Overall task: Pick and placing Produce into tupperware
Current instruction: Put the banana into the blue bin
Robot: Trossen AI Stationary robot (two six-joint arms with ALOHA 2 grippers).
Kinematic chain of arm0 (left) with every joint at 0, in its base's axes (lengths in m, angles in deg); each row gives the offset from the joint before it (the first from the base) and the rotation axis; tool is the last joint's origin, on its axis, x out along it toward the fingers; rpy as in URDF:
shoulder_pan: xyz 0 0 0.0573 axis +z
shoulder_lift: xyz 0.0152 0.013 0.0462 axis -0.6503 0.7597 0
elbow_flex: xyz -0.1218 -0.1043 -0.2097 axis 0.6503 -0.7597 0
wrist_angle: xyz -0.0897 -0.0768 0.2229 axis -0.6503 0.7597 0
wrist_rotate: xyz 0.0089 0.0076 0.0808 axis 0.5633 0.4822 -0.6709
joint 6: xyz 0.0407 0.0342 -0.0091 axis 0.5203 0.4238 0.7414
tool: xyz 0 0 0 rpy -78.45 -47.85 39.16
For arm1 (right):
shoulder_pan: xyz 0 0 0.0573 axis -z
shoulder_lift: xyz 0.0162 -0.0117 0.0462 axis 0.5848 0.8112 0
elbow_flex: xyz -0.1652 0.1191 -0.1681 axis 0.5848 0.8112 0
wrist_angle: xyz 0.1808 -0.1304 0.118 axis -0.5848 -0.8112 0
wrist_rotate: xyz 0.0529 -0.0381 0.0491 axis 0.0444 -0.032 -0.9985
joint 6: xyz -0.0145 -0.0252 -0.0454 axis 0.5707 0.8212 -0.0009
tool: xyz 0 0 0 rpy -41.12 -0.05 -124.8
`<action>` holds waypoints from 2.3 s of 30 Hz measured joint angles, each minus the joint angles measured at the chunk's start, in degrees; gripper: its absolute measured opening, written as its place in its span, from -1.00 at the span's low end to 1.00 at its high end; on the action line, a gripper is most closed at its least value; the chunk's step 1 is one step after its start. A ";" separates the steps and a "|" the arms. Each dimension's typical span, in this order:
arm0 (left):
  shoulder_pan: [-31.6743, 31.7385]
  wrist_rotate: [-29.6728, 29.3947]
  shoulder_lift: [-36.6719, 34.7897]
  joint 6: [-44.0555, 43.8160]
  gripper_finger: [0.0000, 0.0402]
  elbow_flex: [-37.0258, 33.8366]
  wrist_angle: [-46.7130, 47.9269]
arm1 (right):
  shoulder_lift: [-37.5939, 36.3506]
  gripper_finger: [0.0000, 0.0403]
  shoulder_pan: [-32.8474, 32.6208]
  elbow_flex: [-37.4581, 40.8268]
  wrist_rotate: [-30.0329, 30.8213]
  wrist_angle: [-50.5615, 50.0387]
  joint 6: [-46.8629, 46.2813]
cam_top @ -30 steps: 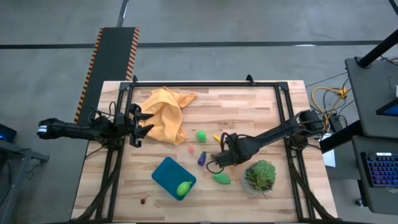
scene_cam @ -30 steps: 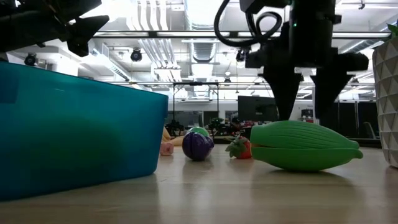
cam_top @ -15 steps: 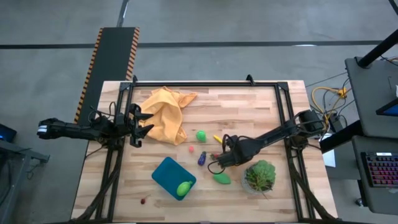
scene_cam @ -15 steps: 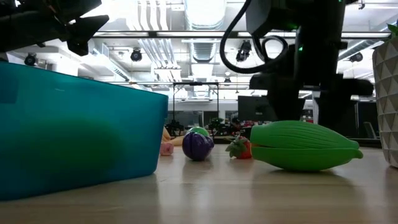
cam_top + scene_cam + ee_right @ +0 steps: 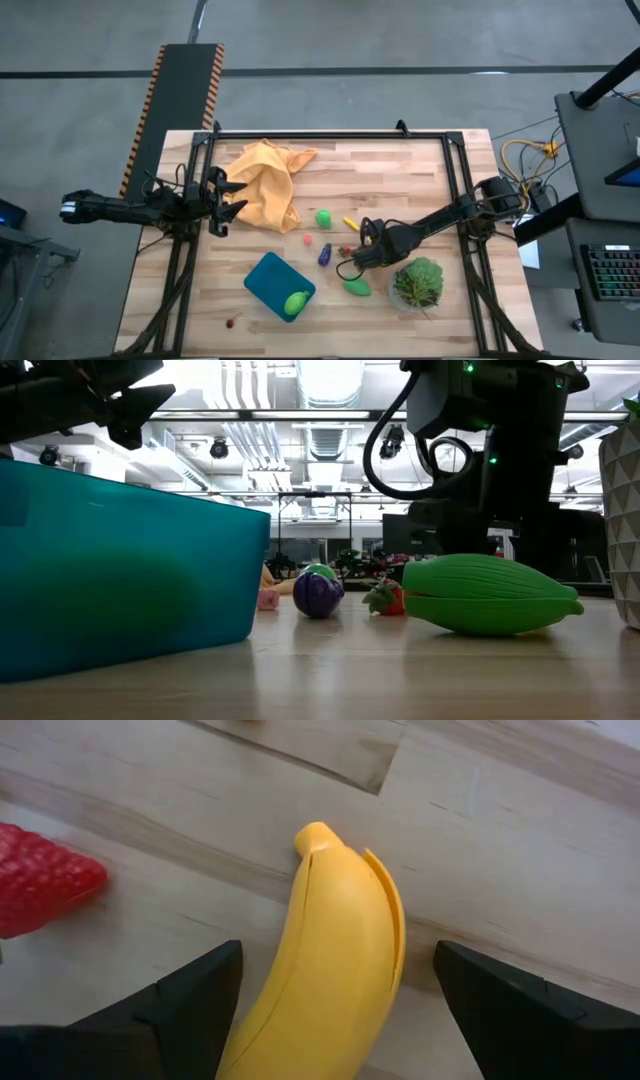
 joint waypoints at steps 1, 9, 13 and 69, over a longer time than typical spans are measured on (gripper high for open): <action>0.02 0.00 0.00 0.00 0.02 0.00 0.03 | 0.00 0.61 0.00 -0.07 0.00 -0.04 0.19; 0.01 0.00 0.00 0.00 0.02 0.00 0.00 | 0.00 0.54 0.00 -0.35 -0.09 -0.04 1.80; 0.02 0.00 -0.02 0.00 0.02 0.00 0.02 | 0.00 0.40 0.00 -0.33 -0.08 0.04 2.16; 0.02 0.00 0.00 -0.35 0.02 0.00 0.00 | -0.11 -0.27 0.02 -1.87 4.14 4.14 12.59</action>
